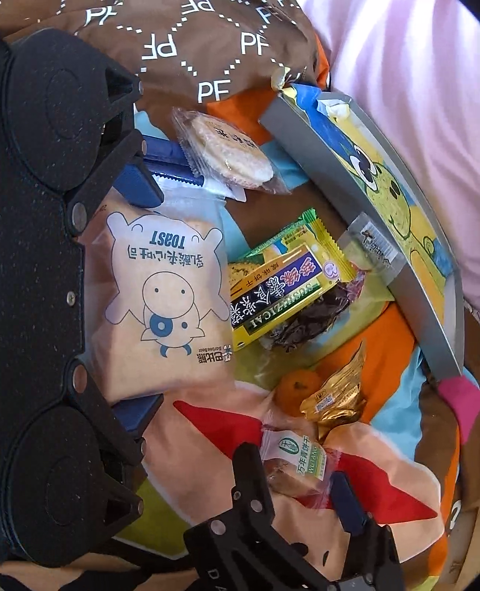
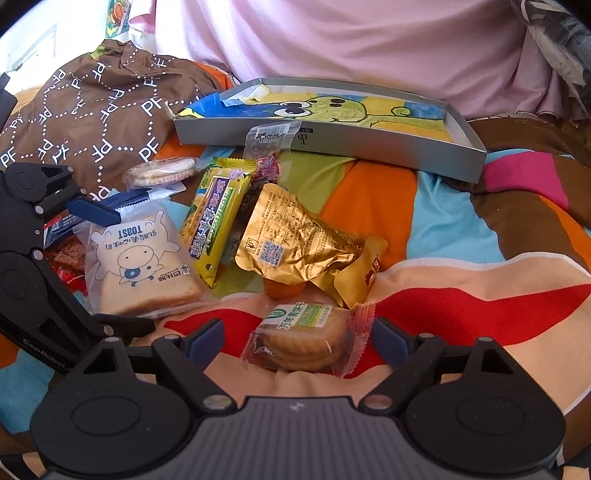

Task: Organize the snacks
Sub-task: 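Grasp the round green-label biscuit pack with the right tool while the left tool approaches the white toast bag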

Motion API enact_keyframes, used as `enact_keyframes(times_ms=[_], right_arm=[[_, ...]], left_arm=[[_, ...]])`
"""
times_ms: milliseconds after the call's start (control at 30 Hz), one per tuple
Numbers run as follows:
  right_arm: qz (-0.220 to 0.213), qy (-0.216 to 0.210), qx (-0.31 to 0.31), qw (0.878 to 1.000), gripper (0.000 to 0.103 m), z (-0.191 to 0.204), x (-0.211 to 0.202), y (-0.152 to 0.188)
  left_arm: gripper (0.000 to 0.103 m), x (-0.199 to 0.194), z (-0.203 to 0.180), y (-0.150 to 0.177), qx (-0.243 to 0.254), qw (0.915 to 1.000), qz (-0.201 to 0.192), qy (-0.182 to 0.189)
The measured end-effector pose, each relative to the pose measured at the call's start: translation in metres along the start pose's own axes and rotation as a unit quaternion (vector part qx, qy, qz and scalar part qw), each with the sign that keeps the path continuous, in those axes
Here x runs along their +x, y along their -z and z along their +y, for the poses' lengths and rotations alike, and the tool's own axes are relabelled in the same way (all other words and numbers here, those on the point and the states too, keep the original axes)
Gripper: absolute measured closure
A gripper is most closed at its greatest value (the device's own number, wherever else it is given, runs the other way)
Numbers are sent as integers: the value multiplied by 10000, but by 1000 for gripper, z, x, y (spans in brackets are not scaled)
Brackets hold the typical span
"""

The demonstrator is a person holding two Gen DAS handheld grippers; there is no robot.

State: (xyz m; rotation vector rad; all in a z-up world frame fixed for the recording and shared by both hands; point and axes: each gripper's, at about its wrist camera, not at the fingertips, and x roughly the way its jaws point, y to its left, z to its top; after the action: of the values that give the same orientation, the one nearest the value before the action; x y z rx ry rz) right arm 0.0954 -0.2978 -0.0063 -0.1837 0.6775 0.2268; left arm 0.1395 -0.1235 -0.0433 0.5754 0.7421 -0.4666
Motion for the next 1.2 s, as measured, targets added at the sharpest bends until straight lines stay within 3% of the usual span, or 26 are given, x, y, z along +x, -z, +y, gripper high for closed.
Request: enact_keyframes(times_ms=[267,400,533,1000,1200], right_arm=[[72,92,-73,9999,13,5,4,3],[40,199,-70,9998,26,6,4,4],[54,142,74,9999,29,2,4,4],[53,189,22,9998,40,6,3,3],[7,253,-38,9997,42,10,-3,3]], left_arm=[[1,3,7,-1,-160,9997,45,150],[2,2,5,2,-369,9993,-73,-8],[5,-5,-5,1,-489,9985,-50,-256],[6,-12,-9,3,-561,9984,35,-37],[10,-24,-12,5,-735,9972,-22,-134]])
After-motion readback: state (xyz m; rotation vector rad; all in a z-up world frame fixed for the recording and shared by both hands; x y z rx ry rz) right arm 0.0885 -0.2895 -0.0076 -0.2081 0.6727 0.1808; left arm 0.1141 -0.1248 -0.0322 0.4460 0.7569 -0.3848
